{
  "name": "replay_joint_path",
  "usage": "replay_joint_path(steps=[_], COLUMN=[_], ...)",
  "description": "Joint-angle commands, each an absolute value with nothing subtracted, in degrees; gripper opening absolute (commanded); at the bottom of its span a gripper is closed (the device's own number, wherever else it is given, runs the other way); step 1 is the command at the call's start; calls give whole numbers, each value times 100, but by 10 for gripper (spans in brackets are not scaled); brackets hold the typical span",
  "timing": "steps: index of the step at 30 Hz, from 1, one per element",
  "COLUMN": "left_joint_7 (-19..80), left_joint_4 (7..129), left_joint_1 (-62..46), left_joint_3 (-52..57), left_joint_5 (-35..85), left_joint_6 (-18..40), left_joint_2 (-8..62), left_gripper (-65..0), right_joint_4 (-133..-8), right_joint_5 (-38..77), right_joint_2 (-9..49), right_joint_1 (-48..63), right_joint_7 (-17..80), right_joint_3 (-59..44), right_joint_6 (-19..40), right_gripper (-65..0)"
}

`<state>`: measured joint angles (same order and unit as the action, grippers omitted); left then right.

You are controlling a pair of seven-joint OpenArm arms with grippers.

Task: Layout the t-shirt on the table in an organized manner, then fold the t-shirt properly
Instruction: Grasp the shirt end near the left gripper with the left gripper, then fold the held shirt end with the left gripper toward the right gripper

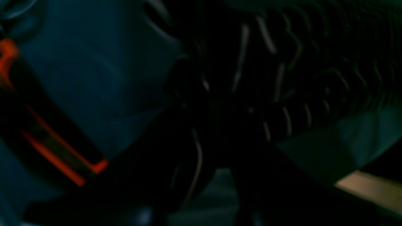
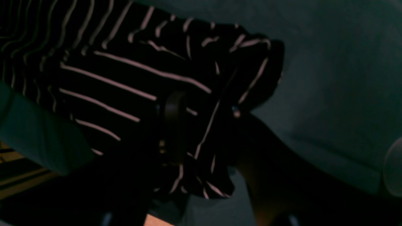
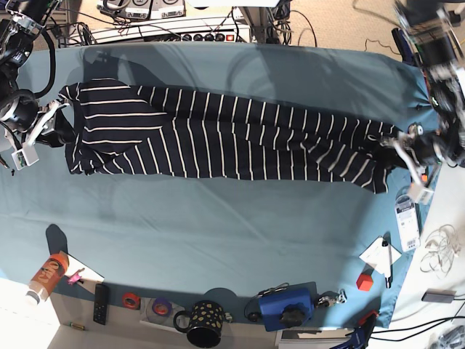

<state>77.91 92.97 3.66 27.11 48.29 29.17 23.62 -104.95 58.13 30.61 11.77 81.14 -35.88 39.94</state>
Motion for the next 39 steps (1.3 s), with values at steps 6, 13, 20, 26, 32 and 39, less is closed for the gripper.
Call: replay_joint_path(steps=[6, 13, 20, 26, 32, 39], left_joint_7=[6707, 6720, 6674, 6587, 6521, 6215], left_joint_4=[11679, 11789, 11799, 11799, 11716, 11174], left_joint_1=[-329, -473, -257, 8, 49, 113], left_joint_3=[2729, 1728, 239, -711, -1824, -2864], left_joint_5=[3669, 3208, 1874, 1105, 432, -620], left_joint_6=[2558, 2438, 1848, 1496, 1247, 1017], left_joint_2=[2051, 1728, 1131, 419, -285, -819], left_gripper=[-650, -650, -650, -650, -650, -650], right_joint_4=[-10562, -10562, -10562, -10562, -10562, -10562], right_joint_5=[5776, 5769, 5651, 5463, 5387, 5387], right_joint_2=[3153, 2825, 2390, 2364, 2364, 2364], right_joint_1=[1125, 1107, 934, 919, 919, 919], right_joint_7=[7835, 7642, 7588, 7529, 7498, 7498], right_joint_3=[-3636, -3636, -3636, -3636, -3636, -3636], right_joint_6=[4000, 4000, 4000, 4000, 4000, 4000], right_gripper=[-461, -461, -461, -461, -461, -461])
